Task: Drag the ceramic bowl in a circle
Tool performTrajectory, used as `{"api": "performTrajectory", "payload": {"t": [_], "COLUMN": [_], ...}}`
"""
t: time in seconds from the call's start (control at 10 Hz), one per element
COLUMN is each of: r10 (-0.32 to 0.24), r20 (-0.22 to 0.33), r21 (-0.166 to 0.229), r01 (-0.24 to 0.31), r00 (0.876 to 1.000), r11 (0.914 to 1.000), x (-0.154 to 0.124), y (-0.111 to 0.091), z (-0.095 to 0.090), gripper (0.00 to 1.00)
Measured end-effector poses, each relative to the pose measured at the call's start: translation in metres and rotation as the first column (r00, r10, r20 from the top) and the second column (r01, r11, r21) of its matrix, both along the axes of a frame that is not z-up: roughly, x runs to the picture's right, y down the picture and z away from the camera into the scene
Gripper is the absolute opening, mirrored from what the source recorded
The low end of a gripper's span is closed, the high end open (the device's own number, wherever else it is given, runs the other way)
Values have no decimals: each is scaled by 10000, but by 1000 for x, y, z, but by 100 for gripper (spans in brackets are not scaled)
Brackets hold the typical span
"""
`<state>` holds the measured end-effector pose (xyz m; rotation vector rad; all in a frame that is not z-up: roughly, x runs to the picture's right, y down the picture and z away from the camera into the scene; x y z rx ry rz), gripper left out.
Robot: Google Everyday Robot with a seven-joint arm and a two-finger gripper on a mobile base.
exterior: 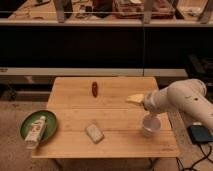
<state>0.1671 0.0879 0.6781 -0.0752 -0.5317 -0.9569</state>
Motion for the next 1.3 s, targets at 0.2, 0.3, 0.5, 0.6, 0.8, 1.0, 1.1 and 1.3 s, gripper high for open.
{"api": "performTrajectory", "payload": {"t": [0.2, 0.3, 0.5, 0.6, 0.8, 1.0, 1.1, 1.3], "r10": [0, 0, 15, 62, 129, -547, -1516, -2376], "r20": [-1, 0, 4, 21, 459, 1039, 1236, 1335], "r21": [0, -1, 11, 47, 1295, 2678, 3318, 3782], "r01": [0, 0, -15, -62, -187, 250, 1031, 1721], "r00": [10000, 10000, 10000, 10000, 9989, 9931, 9807, 9621], "r11": [10000, 10000, 10000, 10000, 9914, 9631, 9377, 9096], "x": [0, 0, 0, 0, -7, -29, -53, -75], "y": [0, 0, -1, -2, -46, -92, -109, -121], "z": [0, 0, 0, 0, 3, 3, 7, 11], "gripper": [80, 80, 80, 80, 80, 80, 80, 80]}}
